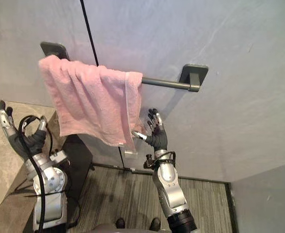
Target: Organize washtable
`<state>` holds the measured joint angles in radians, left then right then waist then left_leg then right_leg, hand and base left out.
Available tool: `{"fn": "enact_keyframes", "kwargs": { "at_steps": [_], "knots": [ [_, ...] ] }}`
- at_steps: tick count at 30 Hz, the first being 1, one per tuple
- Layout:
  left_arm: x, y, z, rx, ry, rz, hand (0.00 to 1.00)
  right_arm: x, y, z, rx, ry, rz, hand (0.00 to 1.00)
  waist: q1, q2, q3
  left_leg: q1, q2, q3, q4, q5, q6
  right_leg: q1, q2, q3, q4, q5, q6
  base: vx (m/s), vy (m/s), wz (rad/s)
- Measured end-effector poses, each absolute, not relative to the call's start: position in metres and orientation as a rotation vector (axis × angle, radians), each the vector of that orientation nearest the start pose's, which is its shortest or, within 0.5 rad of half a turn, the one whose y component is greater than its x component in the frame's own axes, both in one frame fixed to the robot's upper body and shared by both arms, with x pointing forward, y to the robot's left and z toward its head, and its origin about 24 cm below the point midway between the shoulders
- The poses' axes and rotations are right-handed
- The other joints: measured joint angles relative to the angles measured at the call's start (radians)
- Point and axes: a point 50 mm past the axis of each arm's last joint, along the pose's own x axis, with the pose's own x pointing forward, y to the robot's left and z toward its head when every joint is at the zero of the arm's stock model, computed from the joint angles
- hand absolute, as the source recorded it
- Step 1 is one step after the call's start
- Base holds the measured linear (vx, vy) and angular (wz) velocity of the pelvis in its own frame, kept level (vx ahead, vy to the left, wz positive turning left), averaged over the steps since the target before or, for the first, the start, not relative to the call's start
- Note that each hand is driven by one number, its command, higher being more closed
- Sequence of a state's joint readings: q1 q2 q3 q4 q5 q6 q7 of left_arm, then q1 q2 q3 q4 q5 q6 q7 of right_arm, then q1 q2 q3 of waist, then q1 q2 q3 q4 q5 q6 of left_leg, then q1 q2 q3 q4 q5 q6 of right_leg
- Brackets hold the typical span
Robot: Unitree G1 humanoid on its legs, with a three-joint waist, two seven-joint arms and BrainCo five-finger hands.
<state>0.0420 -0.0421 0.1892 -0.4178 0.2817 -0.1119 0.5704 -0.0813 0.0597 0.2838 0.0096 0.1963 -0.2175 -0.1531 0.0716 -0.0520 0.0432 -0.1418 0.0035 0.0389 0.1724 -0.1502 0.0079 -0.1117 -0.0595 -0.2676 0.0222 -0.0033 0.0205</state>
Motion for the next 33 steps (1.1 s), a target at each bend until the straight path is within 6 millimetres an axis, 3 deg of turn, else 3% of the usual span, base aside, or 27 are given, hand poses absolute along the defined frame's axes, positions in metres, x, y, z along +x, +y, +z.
{"fn": "enact_keyframes", "kwargs": {
  "at_steps": [6,21,22,33],
  "knots": [
    [0.226,0.208,0.166,0.089,-0.640,0.775,0.00,0.260,-0.065,0.104,0.309,-0.323,0.176,0.00,0.000,0.017,0.031,-0.089,0.004,0.035,0.005,0.017,-0.008,-0.128,-0.008,0.028,0.065,-0.005,-0.007,-0.05,-0.005,-0.14],
    [0.256,0.202,0.174,-0.082,-0.613,0.586,0.00,0.266,-0.056,0.133,0.342,-0.405,0.230,0.00,0.000,0.036,0.078,-0.175,0.013,0.054,0.044,0.016,-0.008,-0.242,-0.016,0.035,0.157,-0.026,-0.023,-0.04,-0.004,-0.03],
    [0.258,0.201,0.173,-0.086,-0.604,0.571,1.00,0.267,-0.054,0.136,0.370,-0.405,0.246,0.00,0.000,0.040,0.080,-0.176,0.014,0.054,0.047,0.016,-0.008,-0.243,-0.016,0.036,0.160,-0.026,-0.023,-0.05,0.002,-0.02],
    [0.268,0.200,0.212,-0.133,-0.739,0.545,1.00,0.270,-0.020,0.175,0.529,-0.480,0.436,0.00,0.020,0.051,0.105,-0.234,0.023,0.064,0.094,0.015,-0.009,-0.293,-0.015,0.040,0.188,-0.024,-0.026,-0.06,0.001,-0.01]
  ]
}}
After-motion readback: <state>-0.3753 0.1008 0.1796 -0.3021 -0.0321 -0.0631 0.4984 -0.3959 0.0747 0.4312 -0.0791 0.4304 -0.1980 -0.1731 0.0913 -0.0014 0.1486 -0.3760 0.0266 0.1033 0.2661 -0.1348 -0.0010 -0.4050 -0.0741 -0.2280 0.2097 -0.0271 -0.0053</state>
